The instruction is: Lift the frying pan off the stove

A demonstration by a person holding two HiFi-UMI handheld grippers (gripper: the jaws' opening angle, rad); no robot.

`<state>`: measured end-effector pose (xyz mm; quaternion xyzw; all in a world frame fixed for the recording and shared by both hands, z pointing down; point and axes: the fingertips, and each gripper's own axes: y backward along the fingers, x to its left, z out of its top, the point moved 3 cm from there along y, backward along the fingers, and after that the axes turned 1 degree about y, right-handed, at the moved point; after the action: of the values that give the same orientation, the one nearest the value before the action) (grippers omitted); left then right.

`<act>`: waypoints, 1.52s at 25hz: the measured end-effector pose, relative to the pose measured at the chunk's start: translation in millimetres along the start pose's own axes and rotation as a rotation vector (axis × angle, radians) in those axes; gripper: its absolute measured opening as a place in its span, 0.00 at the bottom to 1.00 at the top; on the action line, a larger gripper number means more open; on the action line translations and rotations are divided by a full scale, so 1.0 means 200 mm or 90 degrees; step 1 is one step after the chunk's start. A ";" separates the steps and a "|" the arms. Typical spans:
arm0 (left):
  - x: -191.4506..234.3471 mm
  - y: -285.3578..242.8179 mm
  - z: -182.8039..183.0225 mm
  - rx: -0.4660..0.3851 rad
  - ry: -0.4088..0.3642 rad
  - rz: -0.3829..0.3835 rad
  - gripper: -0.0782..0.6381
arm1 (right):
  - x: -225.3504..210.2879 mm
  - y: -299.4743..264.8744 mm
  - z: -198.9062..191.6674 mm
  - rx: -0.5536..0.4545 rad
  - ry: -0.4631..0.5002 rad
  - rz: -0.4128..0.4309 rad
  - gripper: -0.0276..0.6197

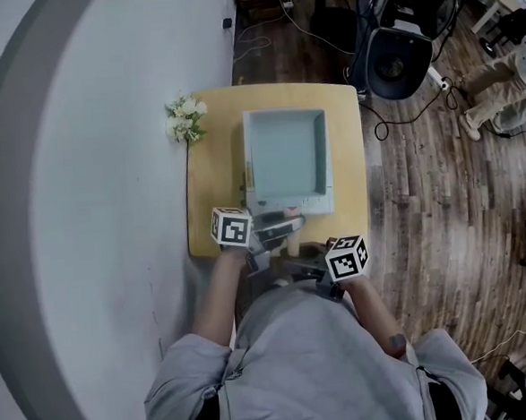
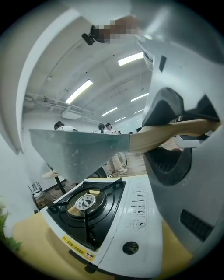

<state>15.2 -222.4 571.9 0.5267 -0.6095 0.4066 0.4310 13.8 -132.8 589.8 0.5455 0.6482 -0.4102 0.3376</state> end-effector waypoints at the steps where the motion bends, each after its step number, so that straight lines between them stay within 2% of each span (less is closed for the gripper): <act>1: -0.03 0.01 -0.02 -0.001 -0.004 0.000 0.30 | 0.03 0.00 -0.02 0.002 0.005 0.000 0.20; 12: -0.28 0.17 -0.38 -0.017 -0.038 -0.007 0.30 | 0.34 -0.05 -0.35 0.000 0.052 -0.002 0.20; 17: -0.45 0.28 -0.64 -0.023 -0.058 -0.020 0.31 | 0.55 -0.07 -0.60 -0.016 0.072 0.000 0.20; 24: -0.54 0.32 -0.87 -0.014 -0.072 -0.019 0.31 | 0.66 -0.08 -0.82 -0.005 0.094 -0.007 0.20; 30: -0.60 0.31 -0.94 -0.018 -0.068 -0.017 0.31 | 0.73 -0.04 -0.87 0.009 0.101 -0.005 0.21; 33: -0.64 0.27 -1.03 -0.025 -0.070 -0.015 0.31 | 0.77 0.03 -0.95 0.020 0.105 -0.002 0.21; 38: -0.68 0.24 -1.11 -0.048 -0.067 -0.025 0.31 | 0.81 0.09 -1.01 0.013 0.106 0.025 0.21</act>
<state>-1.4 33.1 505.1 0.5427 -0.6357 0.3467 0.4255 4.5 120.5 531.4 0.5938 0.6589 -0.3632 0.2853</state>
